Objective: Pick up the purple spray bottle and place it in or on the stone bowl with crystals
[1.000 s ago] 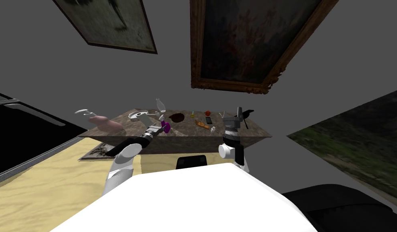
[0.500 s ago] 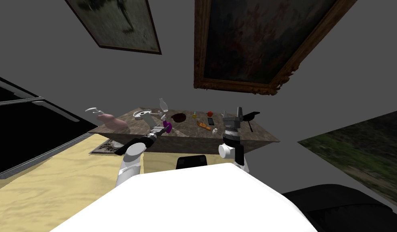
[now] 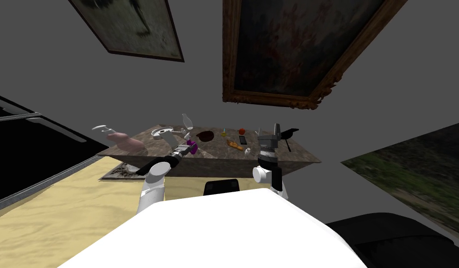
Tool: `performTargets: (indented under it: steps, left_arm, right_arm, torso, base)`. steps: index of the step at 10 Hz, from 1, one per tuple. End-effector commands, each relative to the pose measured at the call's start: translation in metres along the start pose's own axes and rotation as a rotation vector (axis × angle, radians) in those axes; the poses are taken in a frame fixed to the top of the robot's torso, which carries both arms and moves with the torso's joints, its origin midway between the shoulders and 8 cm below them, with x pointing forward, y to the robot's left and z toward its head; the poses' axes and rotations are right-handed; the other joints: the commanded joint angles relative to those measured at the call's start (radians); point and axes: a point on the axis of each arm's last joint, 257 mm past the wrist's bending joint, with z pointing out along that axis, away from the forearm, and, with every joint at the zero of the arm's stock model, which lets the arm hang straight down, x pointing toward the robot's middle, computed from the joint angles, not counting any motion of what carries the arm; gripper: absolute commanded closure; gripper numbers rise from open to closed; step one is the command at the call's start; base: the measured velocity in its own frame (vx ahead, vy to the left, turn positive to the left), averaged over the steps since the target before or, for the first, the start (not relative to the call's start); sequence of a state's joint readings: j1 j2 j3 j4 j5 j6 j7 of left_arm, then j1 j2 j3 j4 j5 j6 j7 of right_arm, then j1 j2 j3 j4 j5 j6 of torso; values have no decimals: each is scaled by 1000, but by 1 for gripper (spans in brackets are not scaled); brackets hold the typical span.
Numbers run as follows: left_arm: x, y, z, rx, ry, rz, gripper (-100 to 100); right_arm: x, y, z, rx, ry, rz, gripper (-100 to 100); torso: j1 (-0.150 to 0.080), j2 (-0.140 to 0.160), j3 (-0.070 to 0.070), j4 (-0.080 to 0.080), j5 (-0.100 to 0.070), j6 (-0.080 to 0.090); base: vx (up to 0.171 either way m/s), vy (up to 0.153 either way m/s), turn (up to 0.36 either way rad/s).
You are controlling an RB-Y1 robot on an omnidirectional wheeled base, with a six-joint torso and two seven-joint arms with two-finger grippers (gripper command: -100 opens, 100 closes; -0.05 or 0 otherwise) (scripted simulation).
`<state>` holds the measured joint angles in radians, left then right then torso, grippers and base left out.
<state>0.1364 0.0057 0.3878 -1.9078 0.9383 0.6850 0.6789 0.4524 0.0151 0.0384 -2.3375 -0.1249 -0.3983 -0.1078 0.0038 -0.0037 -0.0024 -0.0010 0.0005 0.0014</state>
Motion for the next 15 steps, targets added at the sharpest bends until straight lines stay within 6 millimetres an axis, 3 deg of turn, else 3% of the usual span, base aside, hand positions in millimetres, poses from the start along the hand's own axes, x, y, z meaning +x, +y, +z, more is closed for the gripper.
performTargets:
  steps: [1,2,6,7,8,10,11,12,15]
  left_arm:
    - [0,0,0,0,0,0,-100]
    - [0,0,1,1,0,-1,100]
    - [1,-1,0,2,1,0,100]
    - [0,-1,0,2,1,0,0]
    - [-3,4,-7,-7,-3,-1,100]
    - [-2,5,-9,-8,0,-1,100]
    - [-2,5,-9,-9,0,0,0]
    - [5,-2,-9,-7,6,23,100]
    - [29,-15,-9,-3,39,59,100]
  right_arm:
    - [0,0,0,0,0,0,0]
    - [0,0,0,0,0,0,0]
    - [0,0,0,0,0,0,0]
    - [0,0,0,0,0,0,0]
    - [0,0,0,0,0,0,0]
    - [0,0,0,0,0,0,0]
    - [0,0,0,0,0,0,0]
    - [0,0,0,0,0,0,0]
    - [0,0,0,0,0,0,0]
  torso:
    - [0,0,0,0,0,0]
    - [0,0,0,0,0,0]
    - [0,0,0,0,0,0]
    - [0,1,0,0,0,0]
    - [0,1,0,0,0,0]
    - [1,2,1,-1,1,-1]
    - [1,2,0,-1,1,-1]
    - [1,1,0,-1,1,-1]
    - [-1,3,1,0,0,0]
  base:
    - [0,0,0]
    - [0,0,0]
    - [0,0,0]
    - [0,0,0]
    - [1,8,64]
    - [-1,6,34]
    - [0,0,0]
    - [-6,-12,-3]
    - [-22,-32,-1]
